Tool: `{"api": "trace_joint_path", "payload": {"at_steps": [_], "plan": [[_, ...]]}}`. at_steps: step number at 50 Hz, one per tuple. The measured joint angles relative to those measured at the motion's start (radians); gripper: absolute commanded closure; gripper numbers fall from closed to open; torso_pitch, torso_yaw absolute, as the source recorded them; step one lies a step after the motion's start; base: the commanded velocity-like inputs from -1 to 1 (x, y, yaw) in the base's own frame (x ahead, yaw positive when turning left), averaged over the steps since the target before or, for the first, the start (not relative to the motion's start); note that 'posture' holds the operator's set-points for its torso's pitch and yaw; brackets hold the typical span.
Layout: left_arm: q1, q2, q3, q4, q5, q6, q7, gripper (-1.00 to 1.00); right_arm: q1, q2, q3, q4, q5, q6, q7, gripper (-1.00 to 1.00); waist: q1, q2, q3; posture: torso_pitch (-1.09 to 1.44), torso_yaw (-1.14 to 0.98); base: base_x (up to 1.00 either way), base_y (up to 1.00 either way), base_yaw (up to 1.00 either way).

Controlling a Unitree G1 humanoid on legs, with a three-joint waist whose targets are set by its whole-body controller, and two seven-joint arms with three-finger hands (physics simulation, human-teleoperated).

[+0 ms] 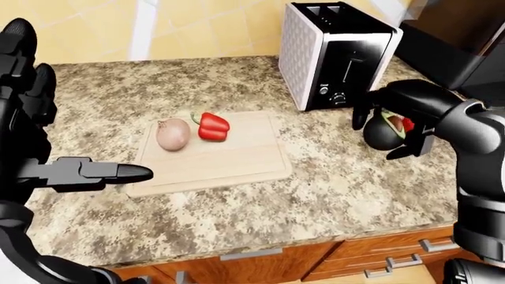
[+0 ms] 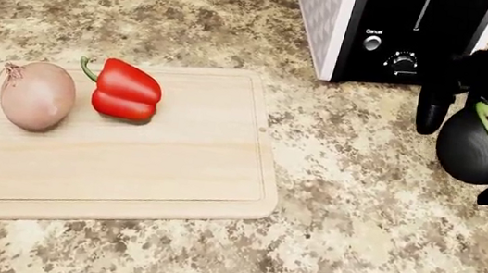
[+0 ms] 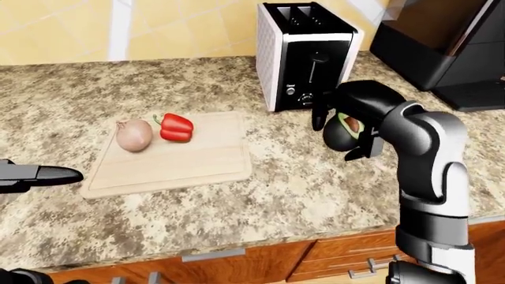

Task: Place the avocado, onion, tomato and bell pepper on the cutting board.

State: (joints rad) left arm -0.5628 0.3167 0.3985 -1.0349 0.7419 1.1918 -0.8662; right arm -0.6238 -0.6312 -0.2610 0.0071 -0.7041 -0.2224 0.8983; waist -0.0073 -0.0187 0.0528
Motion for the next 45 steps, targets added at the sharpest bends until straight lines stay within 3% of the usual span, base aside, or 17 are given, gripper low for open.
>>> {"api": "trace_joint_path", "payload": {"at_steps": [6,26,36,45], "plan": [[0.009,-0.007,0.013,0.001,-0.014,-0.008,0.006,-1.00,-0.048,0.052,0.038,-0.112,0.026,0.073,0.066,0.76,-0.003,0.001,0.001,0.00,0.00,0.00,0.00,0.00],[0.007,-0.018,0.021,0.000,0.004,-0.017,-0.007,-1.00,-0.223,0.323,0.218,-0.483,0.024,0.388,0.316,0.77,-0.003,0.014,0.008,0.00,0.00,0.00,0.00,0.00],[-0.013,-0.007,0.011,0.001,0.028,-0.006,-0.028,-1.00,-0.262,0.485,0.311,-0.437,-0.040,0.394,0.292,0.78,-0.007,0.023,0.008,0.00,0.00,0.00,0.00,0.00],[-0.010,0.002,-0.003,0.002,0.014,0.004,-0.010,-1.00,-0.252,0.595,0.361,-0.427,-0.092,0.398,0.265,0.78,-0.008,0.029,0.007,0.00,0.00,0.00,0.00,0.00]]}}
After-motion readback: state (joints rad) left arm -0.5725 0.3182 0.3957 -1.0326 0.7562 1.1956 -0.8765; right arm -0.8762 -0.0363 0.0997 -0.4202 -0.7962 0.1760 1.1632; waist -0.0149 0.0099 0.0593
